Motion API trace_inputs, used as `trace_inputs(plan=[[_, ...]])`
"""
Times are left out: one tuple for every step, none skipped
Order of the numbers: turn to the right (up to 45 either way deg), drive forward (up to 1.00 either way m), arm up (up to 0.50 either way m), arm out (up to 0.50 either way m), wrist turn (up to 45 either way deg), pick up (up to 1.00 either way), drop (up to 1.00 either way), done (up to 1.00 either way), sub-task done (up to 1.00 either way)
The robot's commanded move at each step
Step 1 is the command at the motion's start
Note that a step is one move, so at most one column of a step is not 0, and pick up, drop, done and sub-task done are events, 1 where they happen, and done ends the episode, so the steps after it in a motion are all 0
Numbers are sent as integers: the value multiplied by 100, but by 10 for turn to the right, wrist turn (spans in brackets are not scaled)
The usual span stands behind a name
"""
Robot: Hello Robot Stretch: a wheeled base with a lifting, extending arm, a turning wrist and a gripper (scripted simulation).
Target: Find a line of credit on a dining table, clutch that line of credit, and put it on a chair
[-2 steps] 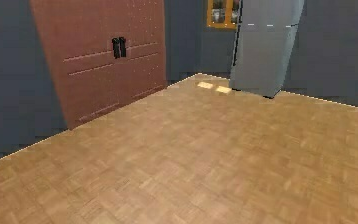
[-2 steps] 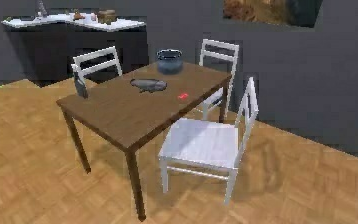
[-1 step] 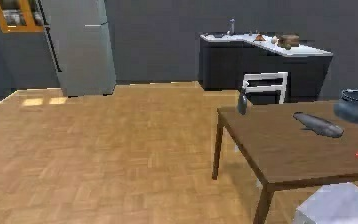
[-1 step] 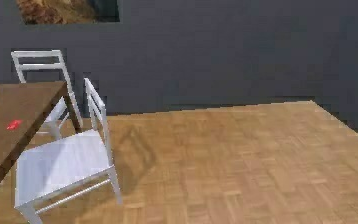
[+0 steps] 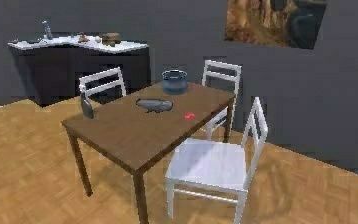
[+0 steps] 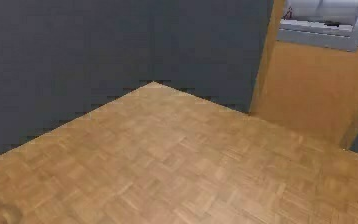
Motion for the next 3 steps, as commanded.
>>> trace_inputs(plan=[[450,0,0,0,0,0,0,0,0],[90,0,0,0,0,0,0,0,0],[0,45,0,0,0,0,0,0,0]])
